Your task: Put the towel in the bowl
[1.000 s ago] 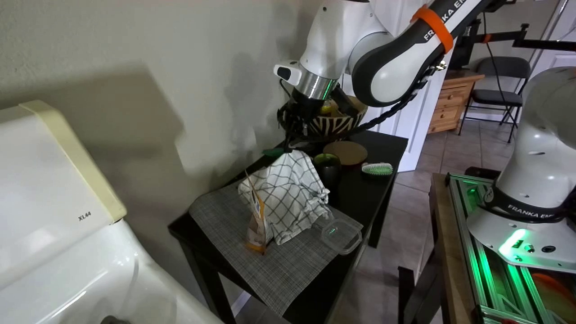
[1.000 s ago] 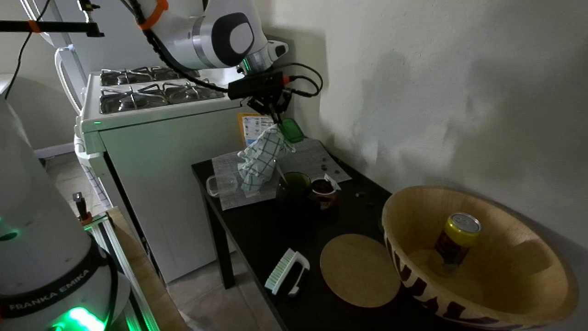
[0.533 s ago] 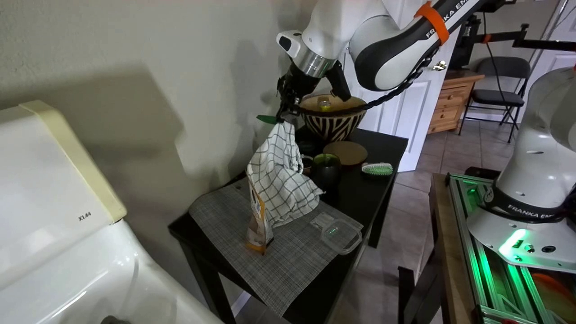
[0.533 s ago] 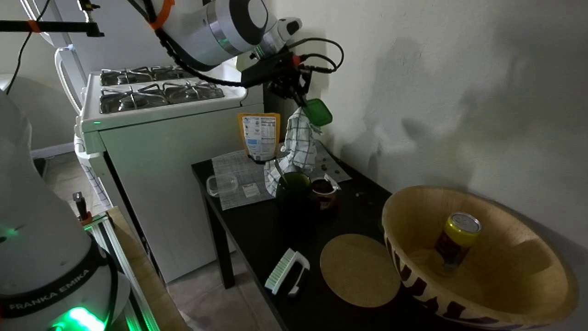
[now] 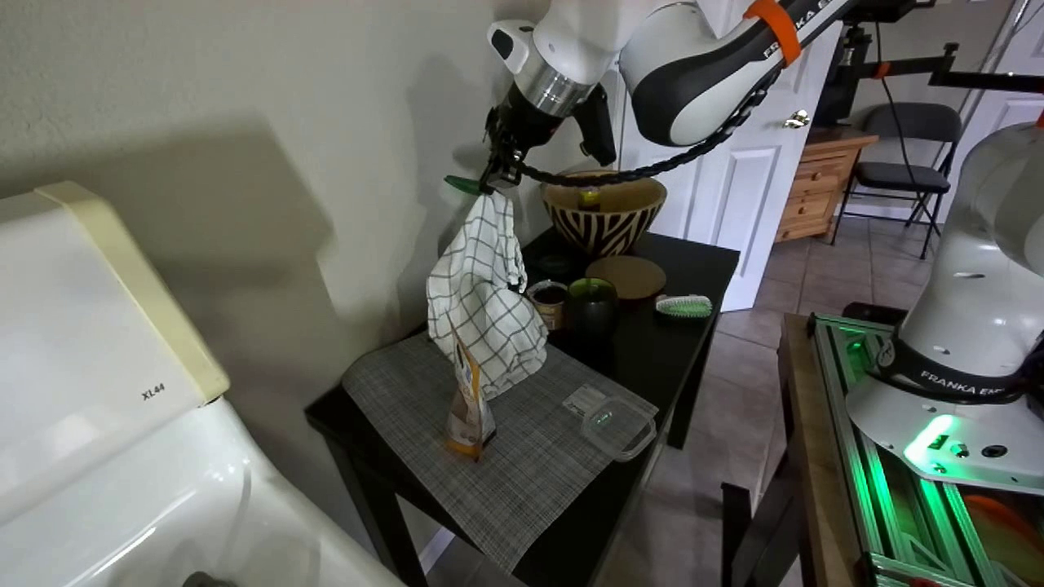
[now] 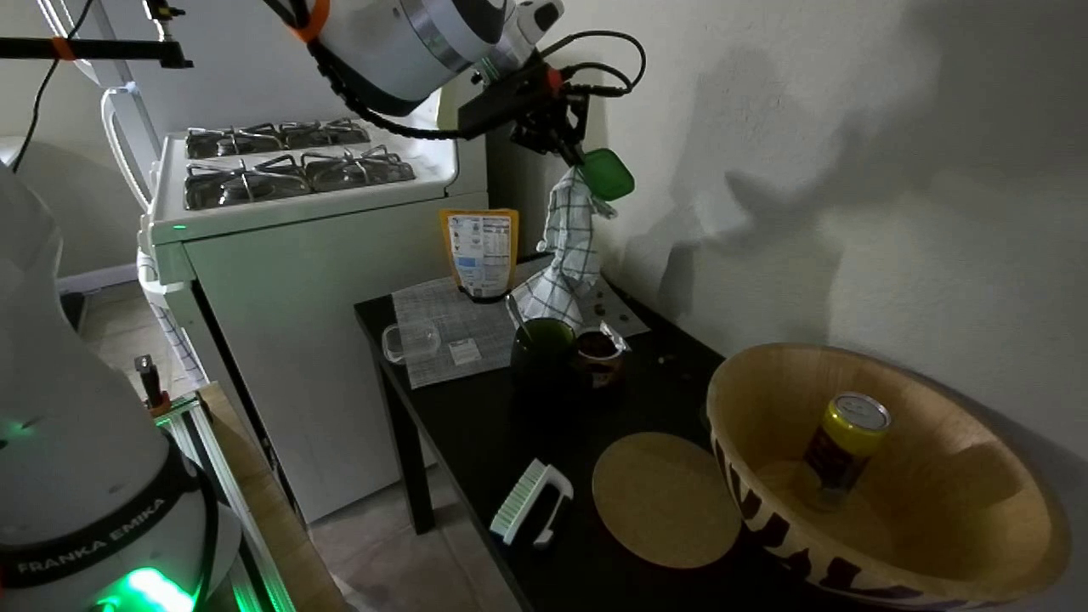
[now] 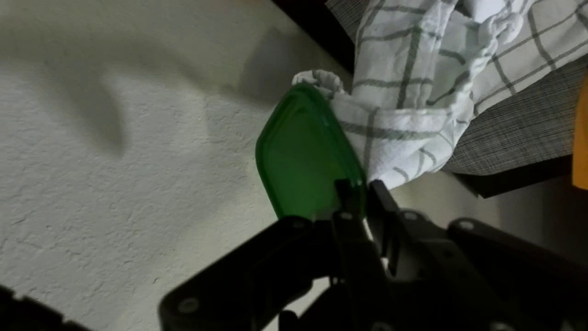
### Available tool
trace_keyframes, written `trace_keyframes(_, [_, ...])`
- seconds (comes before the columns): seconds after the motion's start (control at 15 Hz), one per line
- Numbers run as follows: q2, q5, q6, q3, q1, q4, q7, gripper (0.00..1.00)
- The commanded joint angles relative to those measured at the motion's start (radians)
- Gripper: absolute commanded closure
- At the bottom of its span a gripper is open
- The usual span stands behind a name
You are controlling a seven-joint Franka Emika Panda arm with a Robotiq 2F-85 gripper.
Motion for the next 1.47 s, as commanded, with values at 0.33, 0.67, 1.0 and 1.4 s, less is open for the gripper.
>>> trace_keyframes(0.33, [0.008,0.183,0.02,-0.025,0.091,-0.012,-0.185,0.97])
trace_keyframes(0.67, [0.012,0.413,0.012,-0.039,0.186,-0.044,-0.494,0.97])
trace_keyframes(1.0, [-0.028,0.397,-0.005,-0.042,0.166,-0.01,-0.544,0.97])
trace_keyframes(1.4, [-0.076,0.393,-0.009,-0.083,0.128,0.042,-0.521,0.97])
